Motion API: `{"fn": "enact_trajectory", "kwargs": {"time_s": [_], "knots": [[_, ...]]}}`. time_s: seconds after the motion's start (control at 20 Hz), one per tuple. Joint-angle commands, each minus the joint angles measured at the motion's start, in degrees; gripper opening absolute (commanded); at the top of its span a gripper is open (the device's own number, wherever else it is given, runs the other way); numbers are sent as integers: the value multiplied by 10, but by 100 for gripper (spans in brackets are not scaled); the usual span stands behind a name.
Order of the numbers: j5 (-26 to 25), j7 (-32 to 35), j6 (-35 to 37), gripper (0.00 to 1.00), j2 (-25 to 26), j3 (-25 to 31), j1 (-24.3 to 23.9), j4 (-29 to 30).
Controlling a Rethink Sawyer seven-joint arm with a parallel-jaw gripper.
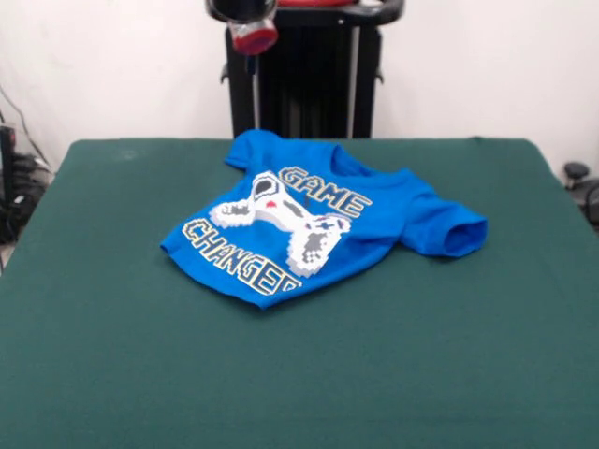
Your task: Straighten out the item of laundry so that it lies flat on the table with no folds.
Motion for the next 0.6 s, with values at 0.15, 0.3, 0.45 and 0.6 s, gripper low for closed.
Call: {"fn": "enact_trajectory", "kwargs": {"time_s": [0.15,0.3,0.45,0.6], "knots": [[23,-161,-12,100,45,160,-18,-6],[9,-116,-48,100,57,165,-5,-32],[-8,-86,-65,100,86,162,6,-73],[-17,-65,-70,100,111,158,18,-110]]}}
